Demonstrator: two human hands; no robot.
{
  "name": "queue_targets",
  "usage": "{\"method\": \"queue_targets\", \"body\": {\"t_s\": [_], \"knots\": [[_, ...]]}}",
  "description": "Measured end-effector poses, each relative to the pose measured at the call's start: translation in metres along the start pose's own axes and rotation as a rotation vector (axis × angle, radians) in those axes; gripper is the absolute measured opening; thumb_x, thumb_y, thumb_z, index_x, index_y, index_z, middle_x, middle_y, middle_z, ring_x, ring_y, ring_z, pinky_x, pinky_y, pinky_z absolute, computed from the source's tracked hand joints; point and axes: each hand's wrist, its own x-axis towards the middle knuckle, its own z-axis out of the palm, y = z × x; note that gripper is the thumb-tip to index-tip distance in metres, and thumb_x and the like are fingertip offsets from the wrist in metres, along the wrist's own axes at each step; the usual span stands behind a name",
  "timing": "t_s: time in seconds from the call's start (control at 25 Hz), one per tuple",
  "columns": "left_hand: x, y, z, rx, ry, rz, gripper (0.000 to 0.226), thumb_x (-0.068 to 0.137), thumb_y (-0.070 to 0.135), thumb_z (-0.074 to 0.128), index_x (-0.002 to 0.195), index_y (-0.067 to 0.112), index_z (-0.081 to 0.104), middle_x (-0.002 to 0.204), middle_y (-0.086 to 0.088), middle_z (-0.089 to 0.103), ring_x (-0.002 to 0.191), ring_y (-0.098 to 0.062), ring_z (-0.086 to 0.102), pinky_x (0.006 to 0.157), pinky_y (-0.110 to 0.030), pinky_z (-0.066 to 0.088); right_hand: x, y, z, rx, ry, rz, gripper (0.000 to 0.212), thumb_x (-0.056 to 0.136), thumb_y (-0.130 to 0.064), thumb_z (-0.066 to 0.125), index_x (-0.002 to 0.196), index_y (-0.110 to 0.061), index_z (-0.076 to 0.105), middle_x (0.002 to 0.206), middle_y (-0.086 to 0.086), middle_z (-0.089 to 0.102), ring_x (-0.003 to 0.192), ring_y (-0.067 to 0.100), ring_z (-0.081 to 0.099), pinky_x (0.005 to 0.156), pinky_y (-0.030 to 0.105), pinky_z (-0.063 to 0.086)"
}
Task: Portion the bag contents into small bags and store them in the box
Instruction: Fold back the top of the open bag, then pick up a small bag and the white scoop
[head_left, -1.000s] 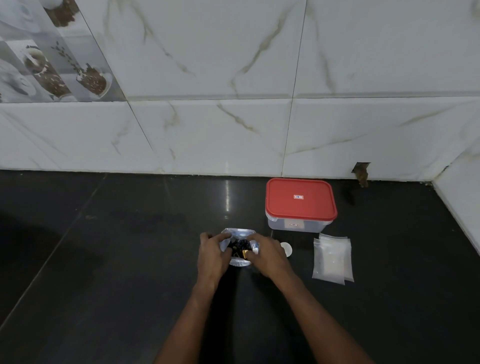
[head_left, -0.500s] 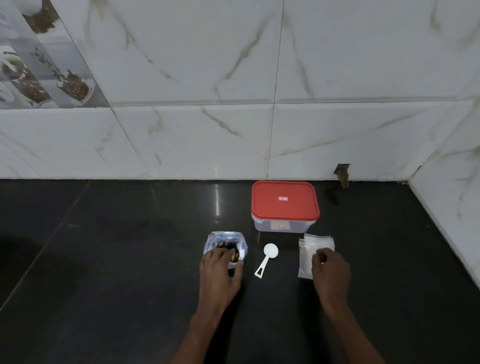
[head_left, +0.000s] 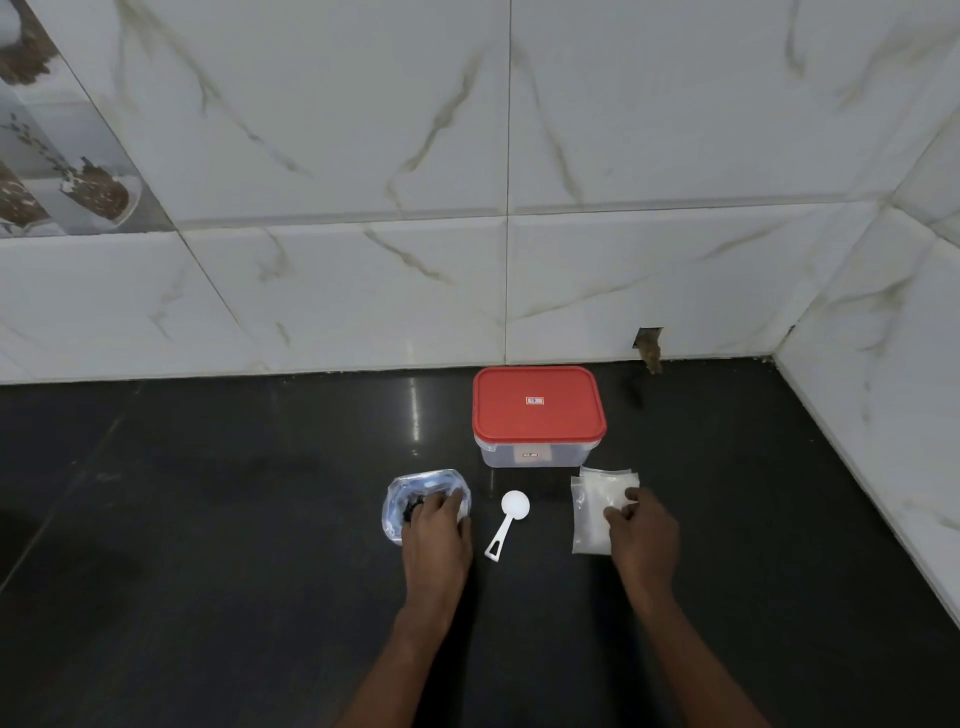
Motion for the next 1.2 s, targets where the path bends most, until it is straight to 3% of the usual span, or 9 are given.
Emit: {"method": "queue_targets", "body": {"t_s": [0.16,0.28,0.36,0.44,0.52,0.64,0.92,1.08,1.2], "knots": [[0.004,0.008,-0.006,-0.067,0.051,-0.046,0.029,0.086,0.012,0.073,0.115,0.009,0.074,0.112,-0.007,0.071,0.107,-0.027,0.063,0.091,-0.042,0.054,-0.002,-0.003,-0.014,0.284,-0.062,0.031,0.005,0.08,-0.007,0.075,0.083,-0.009,0.072,0.078,0.002,0.07,0.08,0.025,0.067,0.065,0.028,0.044],[-0.007,0.03,-0.025,-0.257,0.109,-0.094,0.013,0.09,0.025,0.07,0.091,0.013,0.075,0.087,0.001,0.069,0.083,-0.014,0.063,0.074,-0.032,0.053,-0.012,-0.012,-0.025,0.497,-0.218,0.021,0.009,0.081,-0.004,0.073,0.076,-0.011,0.072,0.075,0.01,0.071,0.071,0.018,0.062,0.064,0.032,0.047],[-0.01,0.054,-0.039,-0.663,-0.09,-0.322,0.034,0.09,0.038,0.068,0.078,0.007,0.073,0.071,-0.007,0.07,0.064,-0.013,0.063,0.063,-0.033,0.051,-0.025,-0.022,-0.029,0.524,-0.217,-0.103,0.011,0.08,-0.003,0.074,0.076,-0.012,0.071,0.076,0.009,0.07,0.069,0.012,0.061,0.067,0.028,0.048],[-0.008,0.076,-0.048,-1.061,-0.284,-0.577,0.04,0.091,0.037,0.072,0.085,-0.002,0.073,0.073,-0.017,0.073,0.063,-0.022,0.067,0.062,-0.035,0.056,-0.043,-0.033,-0.026,0.422,-0.135,-0.301,0.017,0.078,-0.001,0.074,0.074,-0.017,0.069,0.074,-0.001,0.067,0.069,0.009,0.06,0.067,0.02,0.047],[-0.002,0.09,-0.051,-1.186,-0.338,-0.686,0.033,0.09,0.027,0.076,0.092,-0.006,0.072,0.076,-0.019,0.074,0.065,-0.024,0.07,0.064,-0.033,0.061,-0.059,-0.043,-0.021,0.355,-0.123,-0.443,0.02,0.077,0.0,0.073,0.072,-0.018,0.067,0.074,-0.006,0.063,0.073,0.012,0.059,0.066,0.015,0.043],[0.004,0.1,-0.057,-1.249,-0.316,-0.732,0.02,0.09,0.01,0.074,0.094,-0.008,0.069,0.071,-0.015,0.073,0.06,-0.019,0.071,0.059,-0.027,0.061,-0.069,-0.045,-0.013,0.365,-0.172,-0.448,0.027,0.077,0.004,0.073,0.071,-0.022,0.066,0.074,-0.009,0.061,0.073,0.01,0.06,0.065,0.016,0.045],[0.003,0.105,-0.056,-1.184,-0.328,-0.774,0.004,0.087,-0.009,0.068,0.088,-0.005,0.07,0.06,-0.011,0.069,0.05,-0.017,0.066,0.053,-0.028,0.06,-0.07,-0.035,-0.019,0.378,-0.383,-0.357,0.017,0.082,-0.002,0.07,0.08,-0.019,0.069,0.077,-0.001,0.07,0.076,0.018,0.066,0.074,0.039,0.056],[-0.001,0.104,-0.057,-1.012,-0.258,-0.702,0.006,0.083,-0.009,0.068,0.088,-0.006,0.07,0.067,-0.02,0.07,0.048,-0.019,0.062,0.048,-0.028,0.056,-0.067,-0.054,-0.041,0.518,-0.437,-0.148,0.011,0.09,-0.015,0.065,0.083,-0.014,0.074,0.078,0.008,0.073,0.073,0.021,0.069,0.071,0.035,0.056],[-0.004,0.105,-0.057,-0.907,-0.238,-0.633,0.009,0.084,-0.009,0.067,0.09,-0.007,0.073,0.077,-0.028,0.073,0.049,-0.021,0.062,0.048,-0.028,0.056,-0.062,-0.07,-0.044,0.397,-0.479,-0.197,0.019,0.088,-0.027,0.07,0.078,-0.013,0.076,0.068,0.01,0.072,0.06,0.019,0.066,0.061,0.032,0.055]]}}
